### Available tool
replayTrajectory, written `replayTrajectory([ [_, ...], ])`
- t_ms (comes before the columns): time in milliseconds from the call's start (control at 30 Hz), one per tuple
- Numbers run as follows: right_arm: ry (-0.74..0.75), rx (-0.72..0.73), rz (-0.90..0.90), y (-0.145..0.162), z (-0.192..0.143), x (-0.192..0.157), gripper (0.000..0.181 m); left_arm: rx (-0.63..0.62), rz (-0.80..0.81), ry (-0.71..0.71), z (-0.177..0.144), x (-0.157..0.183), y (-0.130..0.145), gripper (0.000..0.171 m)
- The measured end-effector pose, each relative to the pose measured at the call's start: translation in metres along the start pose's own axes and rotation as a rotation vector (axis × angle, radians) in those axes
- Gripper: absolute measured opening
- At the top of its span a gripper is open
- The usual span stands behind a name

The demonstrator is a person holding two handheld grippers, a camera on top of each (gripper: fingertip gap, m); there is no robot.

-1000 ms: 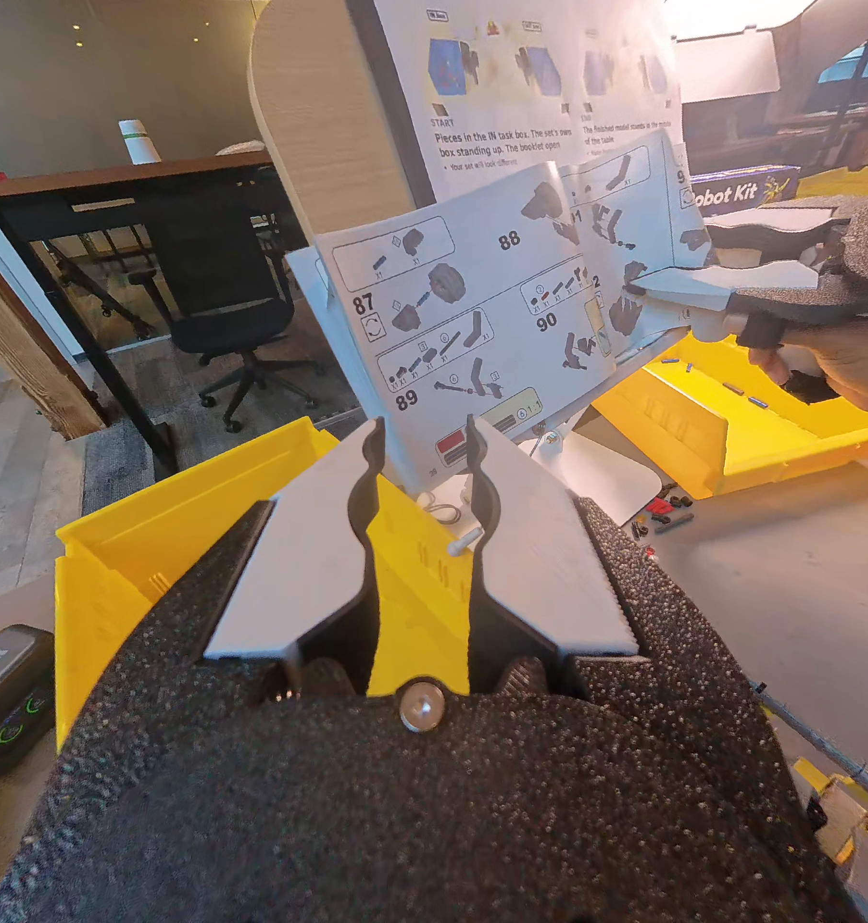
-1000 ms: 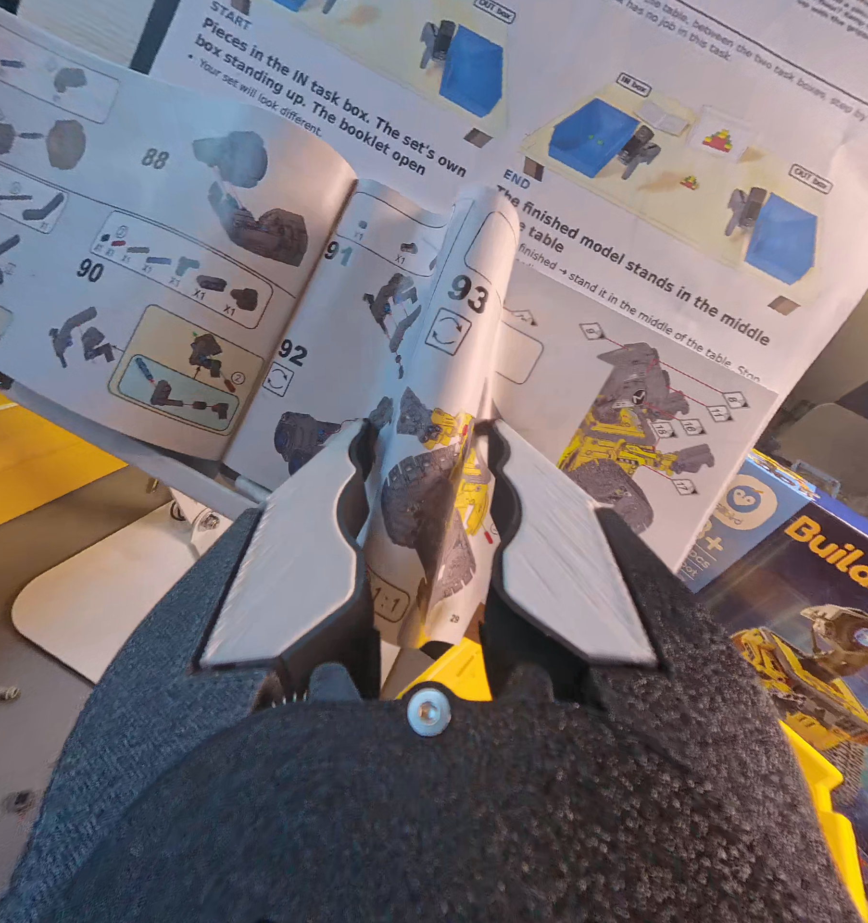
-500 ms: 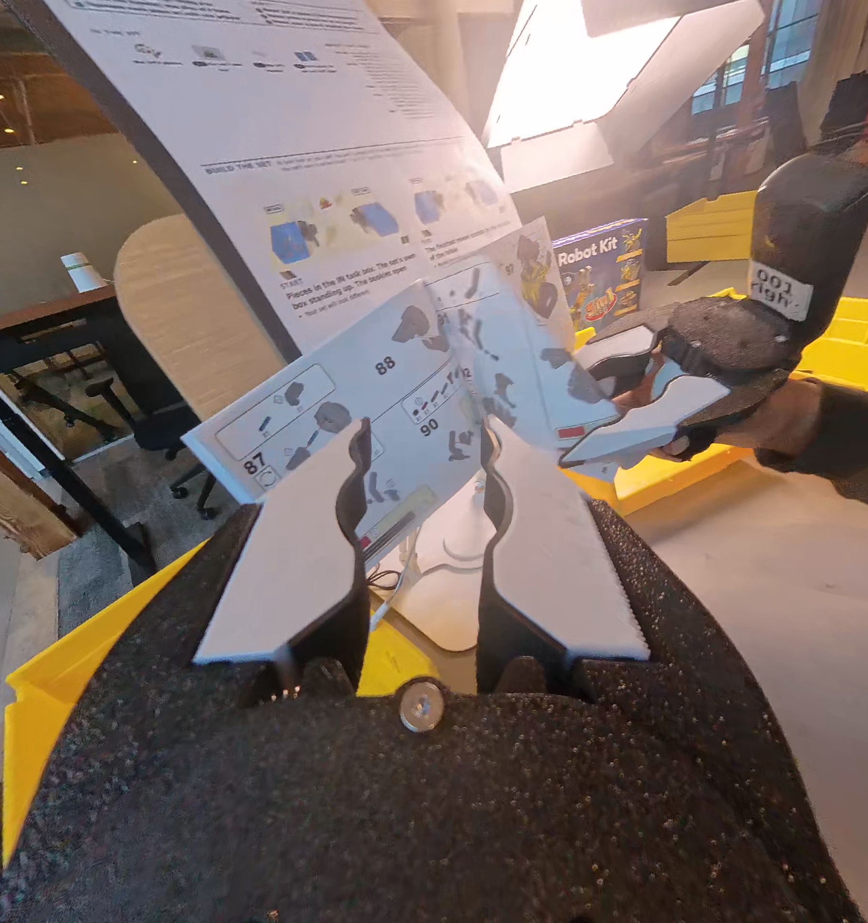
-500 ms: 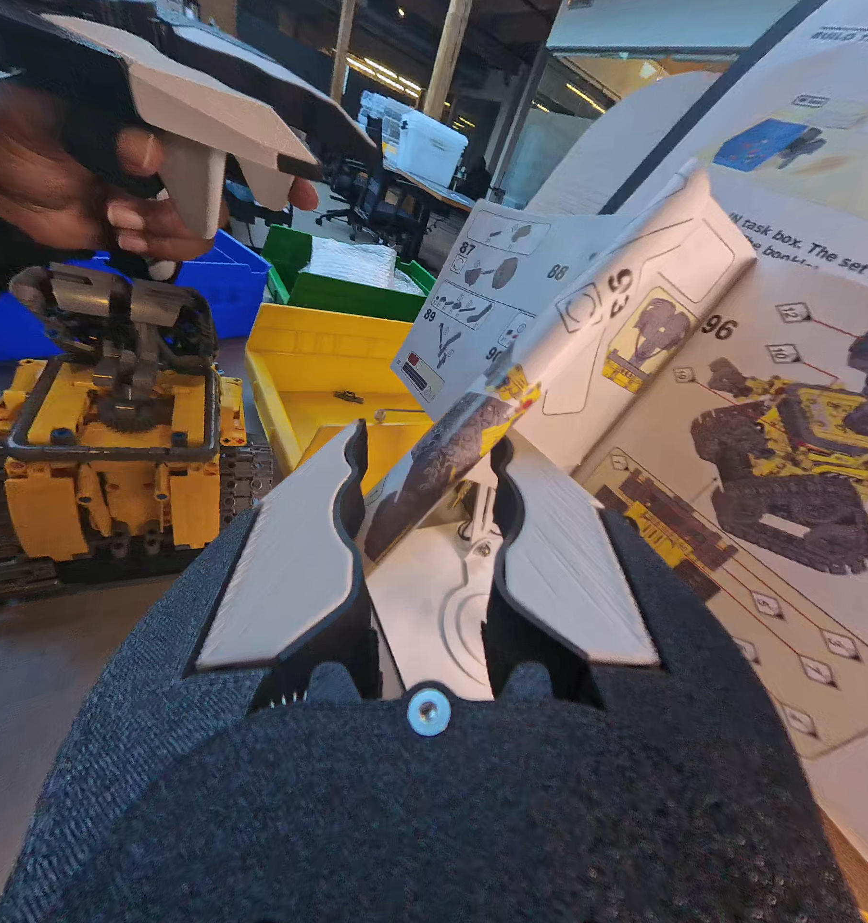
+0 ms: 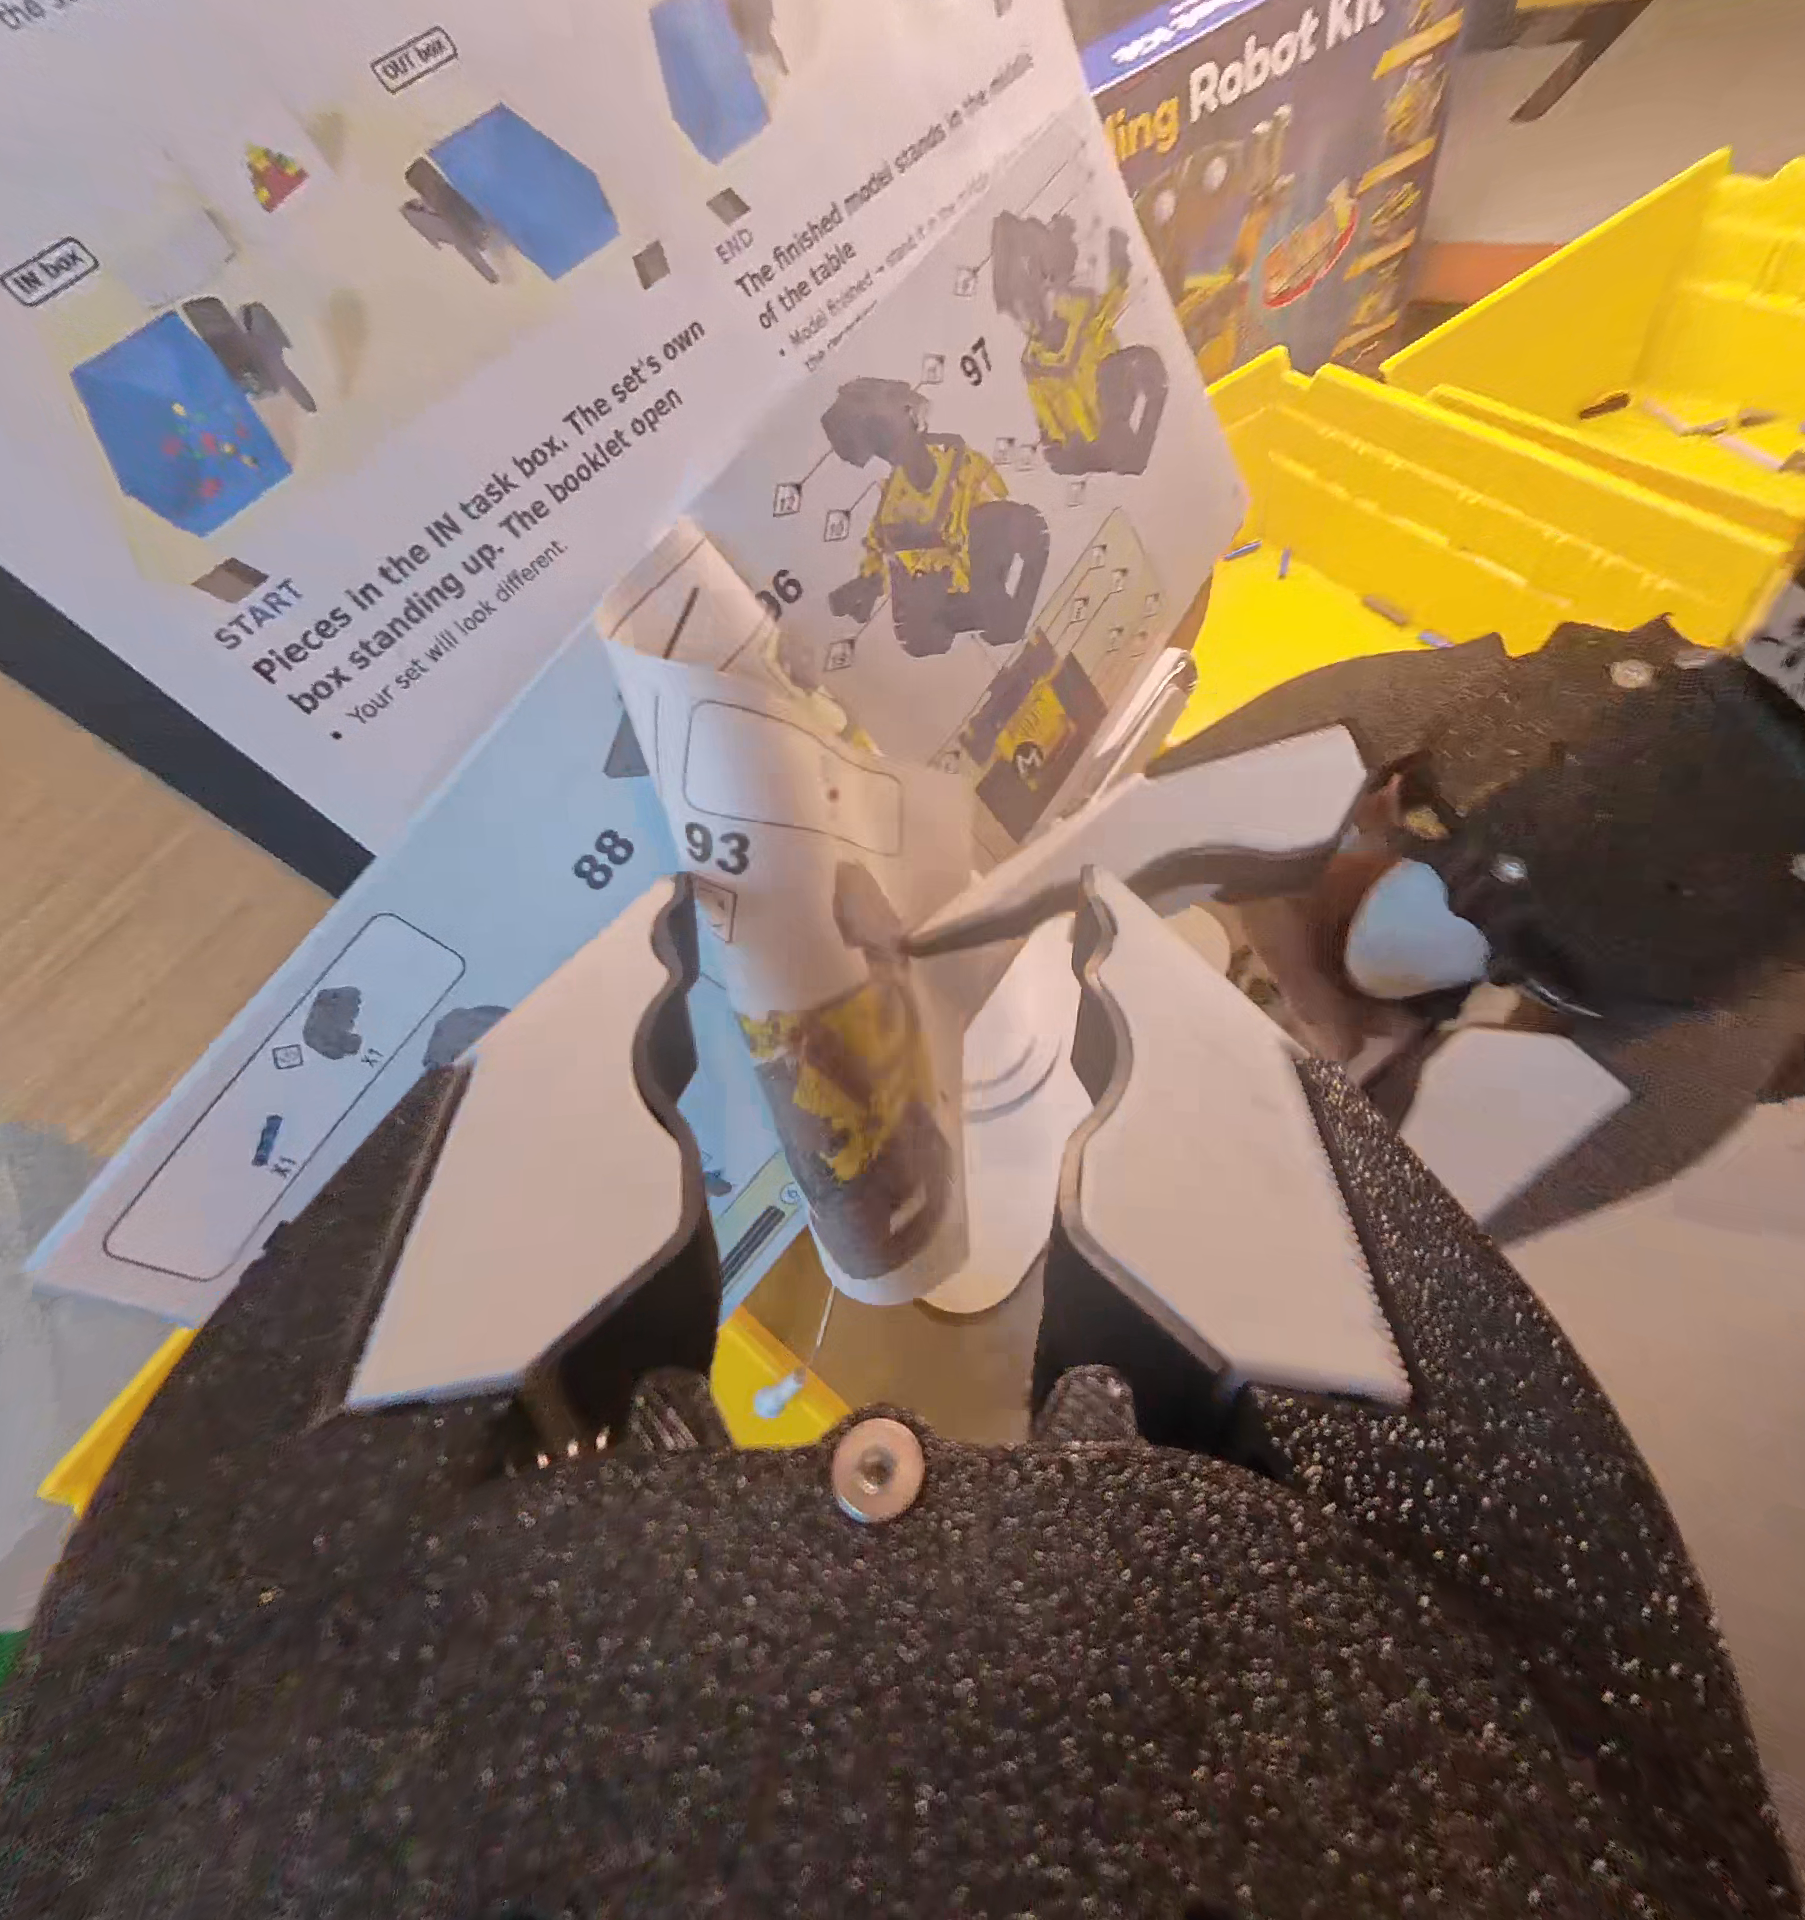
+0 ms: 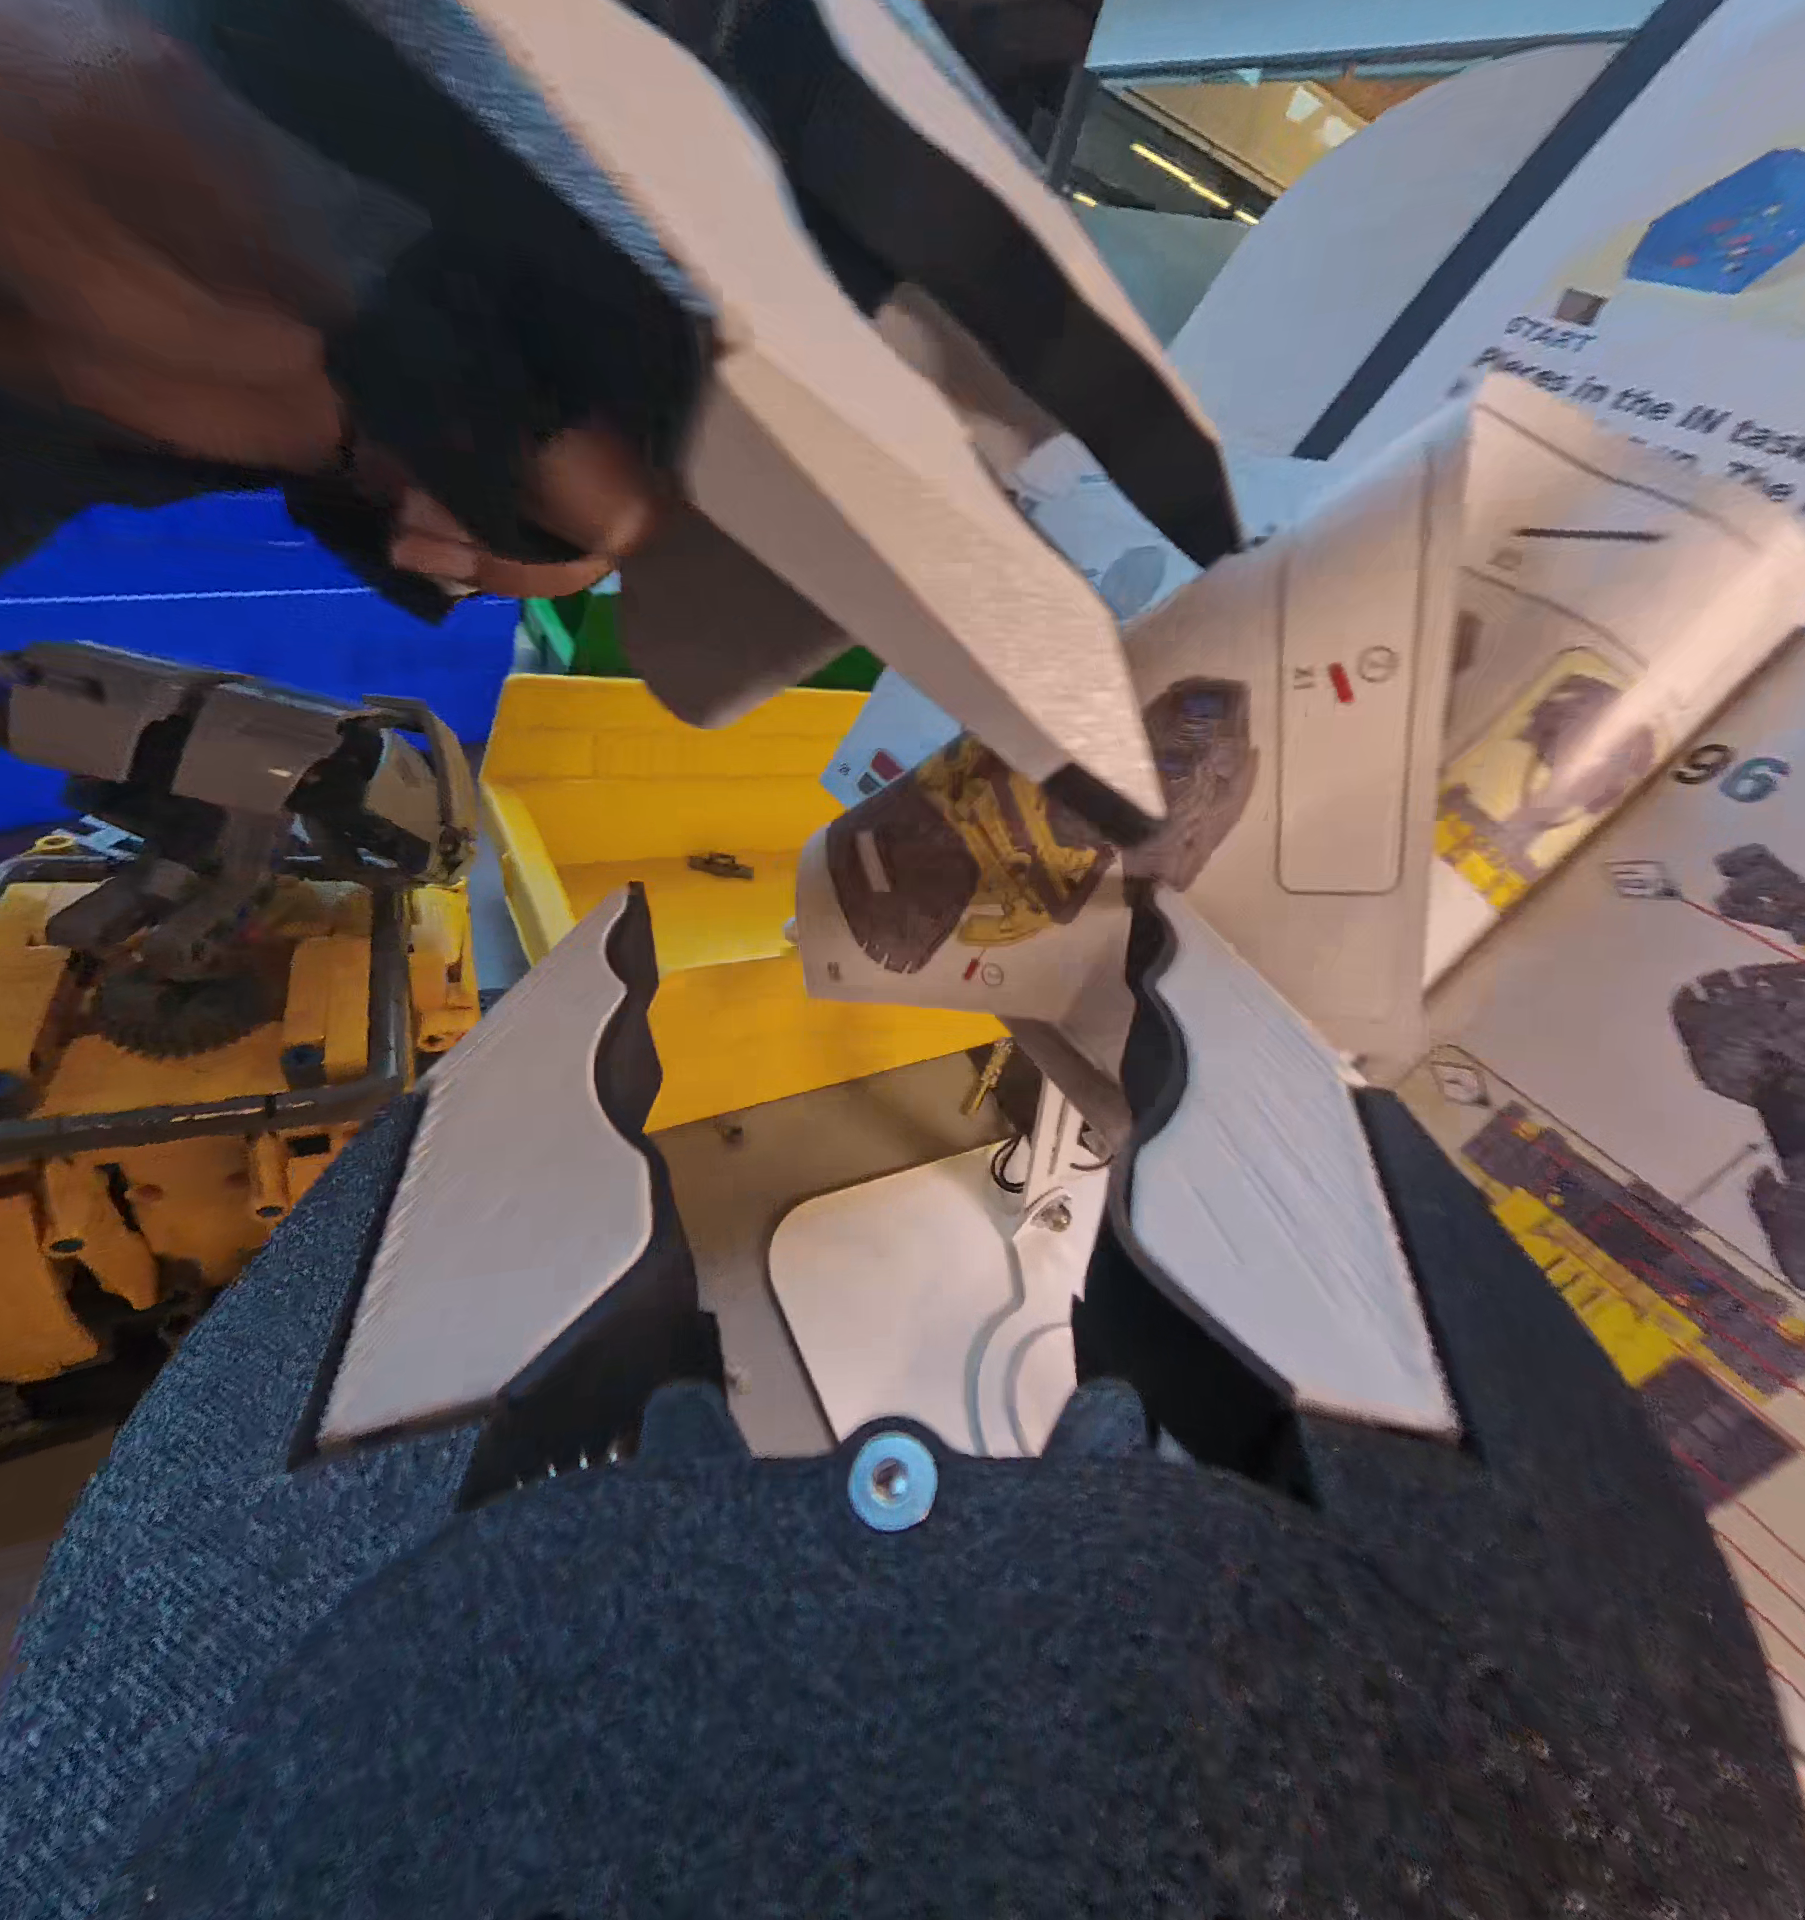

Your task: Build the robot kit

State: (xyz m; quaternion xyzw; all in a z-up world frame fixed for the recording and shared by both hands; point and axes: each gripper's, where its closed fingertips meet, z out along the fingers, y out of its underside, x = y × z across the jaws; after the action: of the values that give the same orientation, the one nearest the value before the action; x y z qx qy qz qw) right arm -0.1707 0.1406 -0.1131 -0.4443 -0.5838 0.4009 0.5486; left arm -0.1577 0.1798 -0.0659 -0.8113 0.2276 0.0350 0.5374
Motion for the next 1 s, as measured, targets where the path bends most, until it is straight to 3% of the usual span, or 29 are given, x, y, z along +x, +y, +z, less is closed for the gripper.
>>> replayTrajectory([
  [67, -0.056, -0.018, -0.042, 0.005, 0.000, -0.012, 0.096, -0.049, 0.064, -0.112, 0.007, -0.022, 0.009, 0.062],
  [200, -0.108, -0.019, -0.147, 0.003, -0.014, -0.018, 0.071, -0.078, 0.099, -0.181, 0.003, -0.044, 0.026, 0.049],
  [333, 0.025, 0.071, -0.112, -0.017, -0.031, 0.014, 0.051, -0.058, 0.044, -0.210, -0.007, -0.066, 0.038, 0.048],
  [433, 0.279, 0.045, -0.104, -0.016, -0.040, 0.056, 0.047, 0.000, -0.022, -0.236, -0.023, -0.081, 0.039, 0.048],
  [500, 0.410, 0.009, -0.100, -0.010, -0.040, 0.073, 0.051, 0.066, -0.060, -0.282, -0.040, -0.091, 0.032, 0.047],
  [567, 0.486, -0.050, -0.110, -0.002, -0.030, 0.079, 0.069, 0.168, -0.074, -0.343, -0.062, -0.095, 0.018, 0.045],
  [733, 0.676, -0.137, -0.198, 0.001, -0.013, 0.093, 0.092, 0.357, -0.063, -0.344, -0.104, -0.065, -0.010, 0.030],
  [867, 0.786, -0.159, -0.194, 0.002, -0.016, 0.103, 0.101, 0.310, -0.048, -0.251, -0.098, -0.041, 0.000, 0.023],
  [1000, 0.800, -0.140, -0.161, 0.005, -0.015, 0.104, 0.100, 0.123, -0.025, -0.207, -0.061, -0.047, 0.034, 0.029],
])
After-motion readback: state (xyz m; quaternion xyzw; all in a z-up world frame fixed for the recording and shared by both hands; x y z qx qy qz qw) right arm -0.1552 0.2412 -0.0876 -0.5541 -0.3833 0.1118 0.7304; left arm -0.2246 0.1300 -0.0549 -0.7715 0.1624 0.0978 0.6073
